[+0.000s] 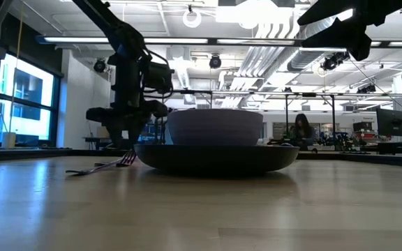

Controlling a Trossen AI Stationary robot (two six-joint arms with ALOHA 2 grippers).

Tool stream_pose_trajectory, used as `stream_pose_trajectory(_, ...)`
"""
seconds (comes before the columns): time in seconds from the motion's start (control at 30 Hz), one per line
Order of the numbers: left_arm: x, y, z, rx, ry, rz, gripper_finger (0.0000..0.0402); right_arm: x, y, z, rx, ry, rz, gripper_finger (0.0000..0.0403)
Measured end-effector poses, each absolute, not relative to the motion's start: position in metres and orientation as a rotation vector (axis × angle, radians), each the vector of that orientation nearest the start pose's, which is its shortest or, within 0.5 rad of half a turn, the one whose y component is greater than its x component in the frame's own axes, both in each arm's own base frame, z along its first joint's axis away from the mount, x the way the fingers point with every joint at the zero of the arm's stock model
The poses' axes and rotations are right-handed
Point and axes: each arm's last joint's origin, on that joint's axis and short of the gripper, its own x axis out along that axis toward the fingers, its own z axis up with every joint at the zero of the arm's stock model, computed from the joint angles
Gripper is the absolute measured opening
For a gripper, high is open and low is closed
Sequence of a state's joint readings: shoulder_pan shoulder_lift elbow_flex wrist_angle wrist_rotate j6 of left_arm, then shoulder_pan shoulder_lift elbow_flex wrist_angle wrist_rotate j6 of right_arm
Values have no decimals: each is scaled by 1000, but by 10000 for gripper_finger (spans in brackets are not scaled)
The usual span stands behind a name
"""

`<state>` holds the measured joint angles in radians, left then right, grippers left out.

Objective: Set table place
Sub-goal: Put the blue spoon into the violet bowl

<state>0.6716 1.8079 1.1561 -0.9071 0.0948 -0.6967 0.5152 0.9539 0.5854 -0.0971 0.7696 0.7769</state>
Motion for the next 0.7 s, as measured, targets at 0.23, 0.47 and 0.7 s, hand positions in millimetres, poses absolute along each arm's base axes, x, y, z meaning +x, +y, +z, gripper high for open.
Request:
stream_pose_trajectory(0.23,253,191,154,-1144,1300,987,159,181,79,246,476,262,-379,204)
stream_pose_trajectory(0.47,260,186,141,-1149,1342,995,158,180,79,245,473,265,-381,204)
stream_pose_trajectory(0.7,266,180,137,-1108,1353,1039,158,180,79,245,477,265,-384,204)
